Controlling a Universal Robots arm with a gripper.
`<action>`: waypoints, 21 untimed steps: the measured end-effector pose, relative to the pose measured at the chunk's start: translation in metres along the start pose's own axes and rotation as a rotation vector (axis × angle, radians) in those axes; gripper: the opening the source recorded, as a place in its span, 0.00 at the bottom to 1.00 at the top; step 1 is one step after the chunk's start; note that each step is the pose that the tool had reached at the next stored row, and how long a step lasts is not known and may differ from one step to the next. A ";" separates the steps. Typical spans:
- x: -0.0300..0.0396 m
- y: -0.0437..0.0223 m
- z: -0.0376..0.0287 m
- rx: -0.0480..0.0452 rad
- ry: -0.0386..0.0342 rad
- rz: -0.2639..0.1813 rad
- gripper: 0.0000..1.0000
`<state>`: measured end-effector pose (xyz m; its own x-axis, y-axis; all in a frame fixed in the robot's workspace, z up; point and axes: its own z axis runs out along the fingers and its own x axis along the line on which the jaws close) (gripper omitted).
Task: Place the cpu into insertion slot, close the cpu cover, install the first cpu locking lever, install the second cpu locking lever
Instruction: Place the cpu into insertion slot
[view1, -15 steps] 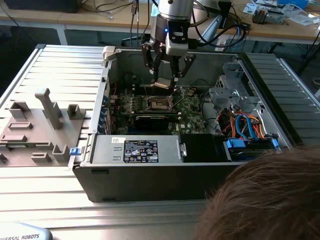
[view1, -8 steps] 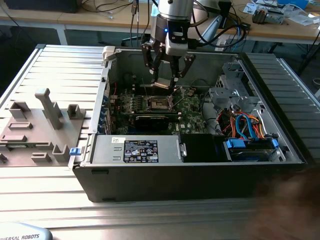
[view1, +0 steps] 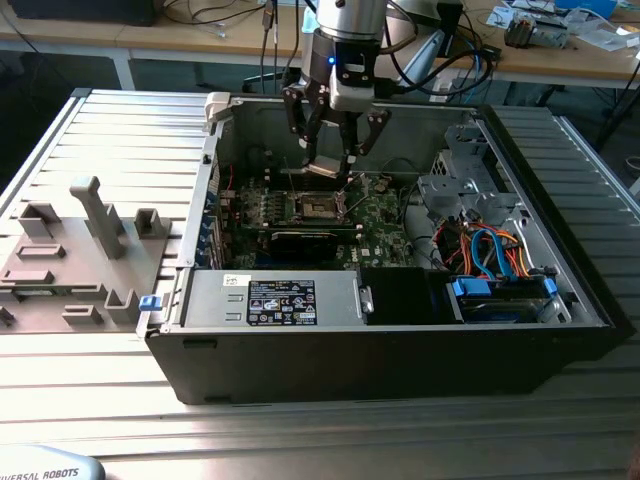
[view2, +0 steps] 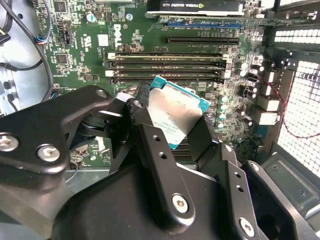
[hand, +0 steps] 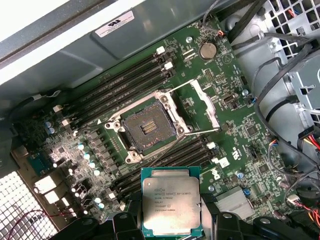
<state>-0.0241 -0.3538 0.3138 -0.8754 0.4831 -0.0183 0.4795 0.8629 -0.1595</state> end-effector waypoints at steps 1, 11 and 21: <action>0.0000 0.0000 0.0001 -0.0013 0.0014 0.004 0.55; 0.0001 0.0000 0.0001 -0.0605 0.0380 0.024 0.55; 0.0001 0.0001 0.0008 -0.0609 0.0399 0.036 0.55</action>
<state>-0.0242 -0.3538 0.3130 -0.8547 0.5188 0.0166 0.5149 0.8515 -0.0990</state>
